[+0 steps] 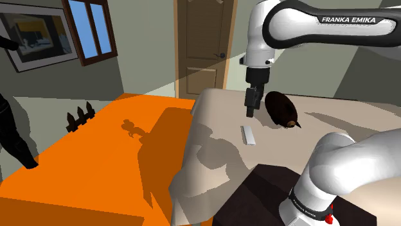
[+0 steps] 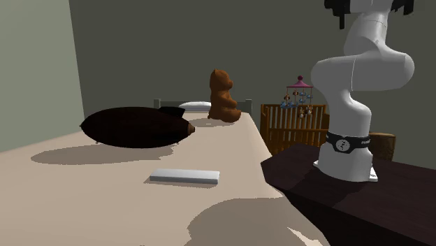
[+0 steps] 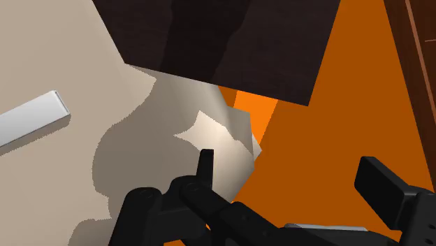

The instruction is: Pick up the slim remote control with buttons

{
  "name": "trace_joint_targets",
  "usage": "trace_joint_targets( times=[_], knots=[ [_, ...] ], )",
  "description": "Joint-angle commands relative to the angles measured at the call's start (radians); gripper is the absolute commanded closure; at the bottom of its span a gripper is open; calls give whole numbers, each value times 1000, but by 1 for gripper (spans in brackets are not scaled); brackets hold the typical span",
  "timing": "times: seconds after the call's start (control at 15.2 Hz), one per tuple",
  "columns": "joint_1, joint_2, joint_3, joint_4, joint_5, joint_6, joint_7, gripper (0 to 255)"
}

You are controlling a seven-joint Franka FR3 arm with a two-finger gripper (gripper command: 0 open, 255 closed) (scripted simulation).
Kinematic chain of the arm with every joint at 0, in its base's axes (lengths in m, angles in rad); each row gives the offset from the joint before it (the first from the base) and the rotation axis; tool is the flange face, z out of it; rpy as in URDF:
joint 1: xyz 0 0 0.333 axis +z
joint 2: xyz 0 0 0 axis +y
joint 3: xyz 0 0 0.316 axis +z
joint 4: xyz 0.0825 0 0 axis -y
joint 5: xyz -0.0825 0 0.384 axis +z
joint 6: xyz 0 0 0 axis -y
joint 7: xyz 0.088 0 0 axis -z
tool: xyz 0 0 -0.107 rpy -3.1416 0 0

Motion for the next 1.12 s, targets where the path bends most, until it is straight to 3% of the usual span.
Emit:
trace_joint_targets(
  times=[0.0,1.06],
  knots=[
    [0,0,0,0,0,0,0,0],
    [-188,315,-106,-146,-107,511,70,0]
  ],
)
